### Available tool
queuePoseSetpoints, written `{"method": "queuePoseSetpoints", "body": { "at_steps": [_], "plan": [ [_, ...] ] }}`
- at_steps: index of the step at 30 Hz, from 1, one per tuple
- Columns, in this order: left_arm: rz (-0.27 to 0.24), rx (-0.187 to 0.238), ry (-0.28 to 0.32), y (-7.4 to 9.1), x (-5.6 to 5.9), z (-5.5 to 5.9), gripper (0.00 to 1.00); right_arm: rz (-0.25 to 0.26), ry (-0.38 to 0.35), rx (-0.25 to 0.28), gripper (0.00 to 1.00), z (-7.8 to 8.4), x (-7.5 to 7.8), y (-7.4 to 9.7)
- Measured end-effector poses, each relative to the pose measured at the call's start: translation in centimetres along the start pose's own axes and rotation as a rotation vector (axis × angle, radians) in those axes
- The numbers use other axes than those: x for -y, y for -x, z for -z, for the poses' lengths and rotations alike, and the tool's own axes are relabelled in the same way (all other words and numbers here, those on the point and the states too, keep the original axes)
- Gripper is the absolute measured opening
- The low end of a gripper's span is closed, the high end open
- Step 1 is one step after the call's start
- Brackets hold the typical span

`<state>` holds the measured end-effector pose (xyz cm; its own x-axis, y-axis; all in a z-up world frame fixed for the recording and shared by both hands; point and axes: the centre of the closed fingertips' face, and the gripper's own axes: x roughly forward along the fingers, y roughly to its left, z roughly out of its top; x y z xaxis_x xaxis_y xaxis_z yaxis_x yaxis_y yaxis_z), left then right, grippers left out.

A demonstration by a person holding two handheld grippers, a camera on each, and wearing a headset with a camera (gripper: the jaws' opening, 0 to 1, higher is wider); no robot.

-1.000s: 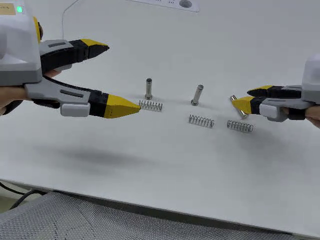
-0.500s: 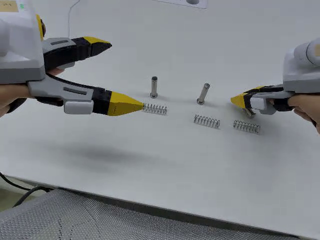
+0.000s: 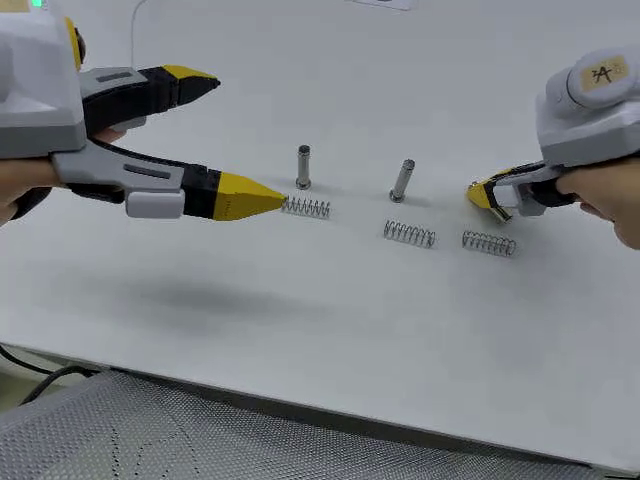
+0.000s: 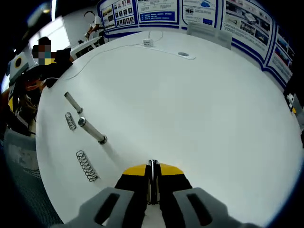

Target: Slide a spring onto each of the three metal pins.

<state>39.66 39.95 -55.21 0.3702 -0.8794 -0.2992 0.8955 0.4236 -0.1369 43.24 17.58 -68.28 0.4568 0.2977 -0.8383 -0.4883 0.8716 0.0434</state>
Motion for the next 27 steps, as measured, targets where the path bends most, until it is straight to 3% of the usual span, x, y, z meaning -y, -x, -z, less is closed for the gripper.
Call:
{"method": "queuePoseSetpoints", "body": {
  "at_steps": [7,11,27],
  "plan": [
    [0.005,0.009,-0.003,-0.1,0.6,-0.8,0.96,0.022,0.029,0.009,0.08,0.1,0.2,0.4],
    [0.002,0.013,-0.006,0.2,0.6,-1.0,0.95,0.010,-0.009,0.056,0.08,-0.5,0.0,1.3],
    [-0.005,0.025,-0.018,0.3,2.0,-1.9,0.95,0.010,0.004,0.164,0.07,-1.1,-0.9,3.5]
  ]
}}
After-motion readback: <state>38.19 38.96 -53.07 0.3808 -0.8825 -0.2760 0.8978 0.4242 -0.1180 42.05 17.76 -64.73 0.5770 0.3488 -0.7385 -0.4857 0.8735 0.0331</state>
